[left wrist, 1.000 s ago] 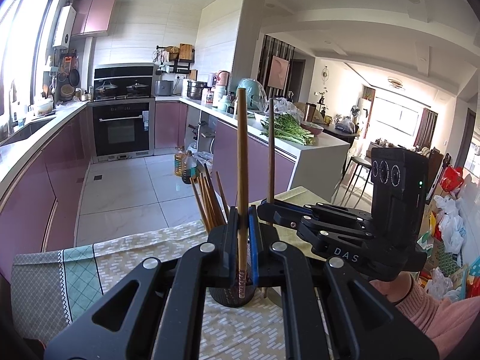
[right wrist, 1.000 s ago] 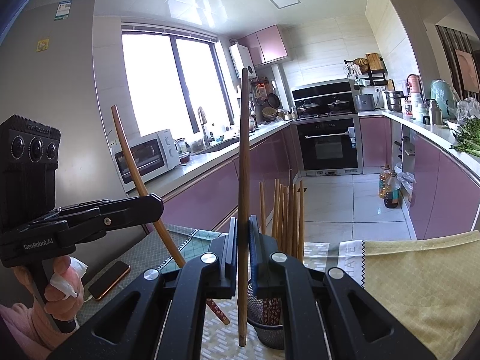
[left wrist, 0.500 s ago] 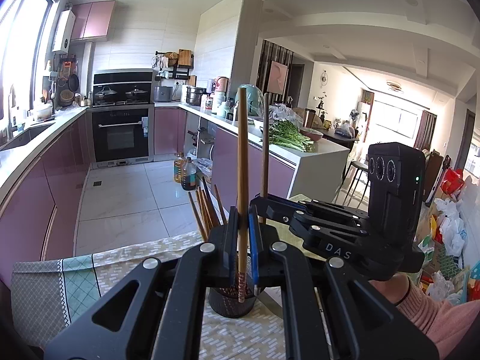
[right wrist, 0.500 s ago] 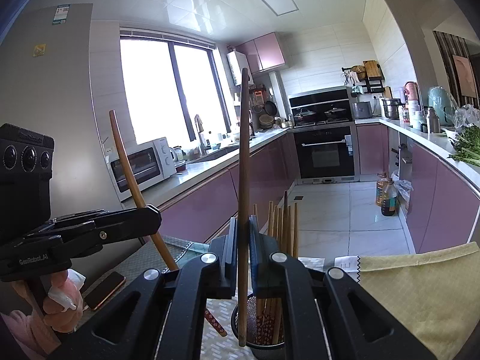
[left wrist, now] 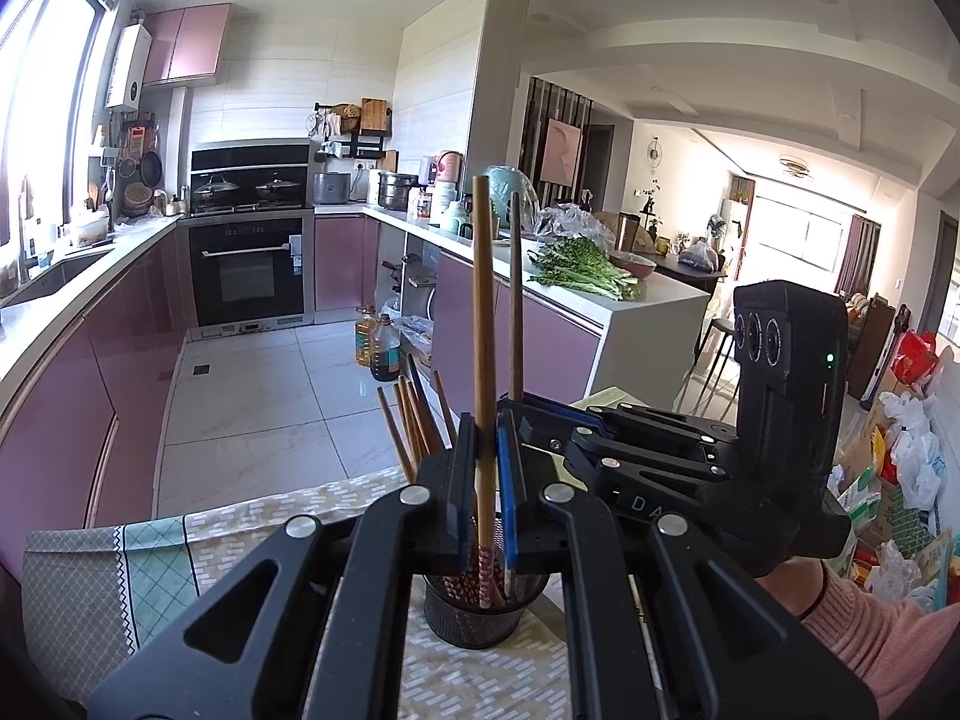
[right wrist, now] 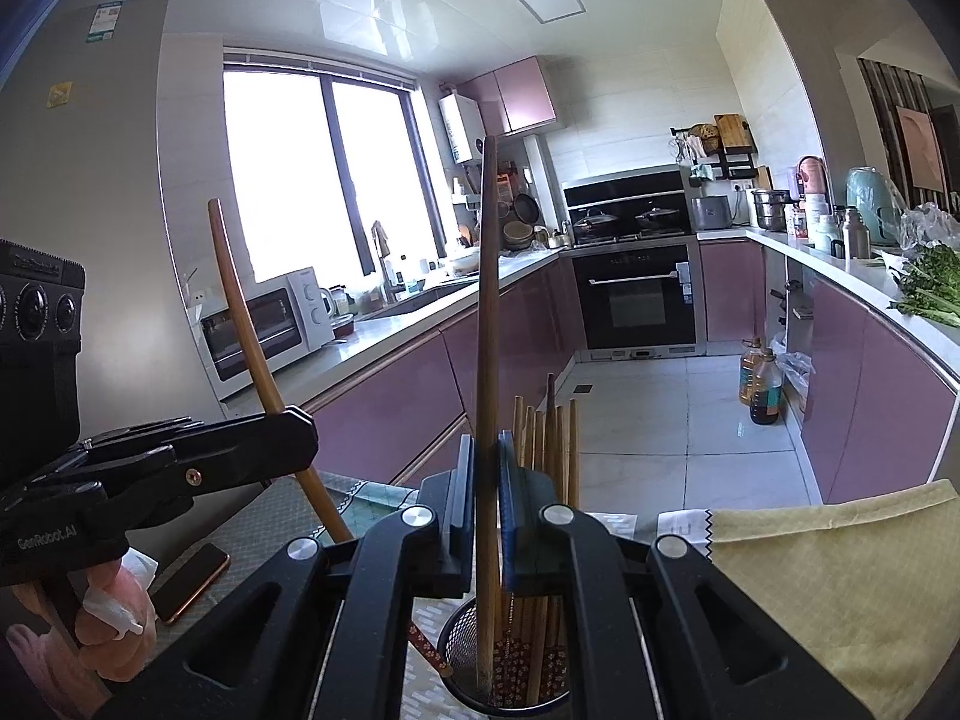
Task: Organize utensils
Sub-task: 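Lower the right gripper's chopstick into the holder while the left gripper pushes its own down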
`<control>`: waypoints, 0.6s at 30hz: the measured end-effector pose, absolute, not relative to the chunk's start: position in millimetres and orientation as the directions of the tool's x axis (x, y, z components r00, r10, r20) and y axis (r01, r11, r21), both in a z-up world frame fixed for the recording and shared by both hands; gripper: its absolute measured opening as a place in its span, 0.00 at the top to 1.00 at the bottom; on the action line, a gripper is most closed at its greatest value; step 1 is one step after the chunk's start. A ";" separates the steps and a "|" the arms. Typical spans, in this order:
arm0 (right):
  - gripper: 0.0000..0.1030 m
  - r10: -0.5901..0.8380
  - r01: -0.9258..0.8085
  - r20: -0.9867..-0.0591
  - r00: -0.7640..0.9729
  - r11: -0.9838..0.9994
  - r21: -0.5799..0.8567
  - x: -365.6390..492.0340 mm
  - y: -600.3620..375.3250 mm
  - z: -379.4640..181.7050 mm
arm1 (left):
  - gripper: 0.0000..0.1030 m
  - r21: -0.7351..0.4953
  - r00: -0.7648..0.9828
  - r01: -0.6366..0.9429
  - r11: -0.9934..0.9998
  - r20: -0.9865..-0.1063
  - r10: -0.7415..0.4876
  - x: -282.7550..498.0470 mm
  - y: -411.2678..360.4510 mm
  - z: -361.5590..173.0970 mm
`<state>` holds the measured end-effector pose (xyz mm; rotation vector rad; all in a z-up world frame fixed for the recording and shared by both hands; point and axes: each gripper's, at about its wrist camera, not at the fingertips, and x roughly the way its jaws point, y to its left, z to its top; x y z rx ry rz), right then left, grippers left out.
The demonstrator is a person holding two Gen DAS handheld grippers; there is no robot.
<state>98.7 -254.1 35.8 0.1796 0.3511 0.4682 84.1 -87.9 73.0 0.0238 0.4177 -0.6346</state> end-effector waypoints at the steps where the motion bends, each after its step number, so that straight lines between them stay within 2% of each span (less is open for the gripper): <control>1: 0.94 0.465 -0.405 -0.291 0.836 0.881 0.244 98.2 -252.4 34.8 | 0.93 -0.105 0.725 0.579 0.808 -0.387 -0.570 85.0 -88.7 72.3; 18: 0.94 0.430 -0.374 -0.326 0.842 0.900 0.223 101.0 -247.5 20.1 | 0.93 -0.118 0.709 0.569 0.814 -0.431 -0.558 99.1 -94.3 64.0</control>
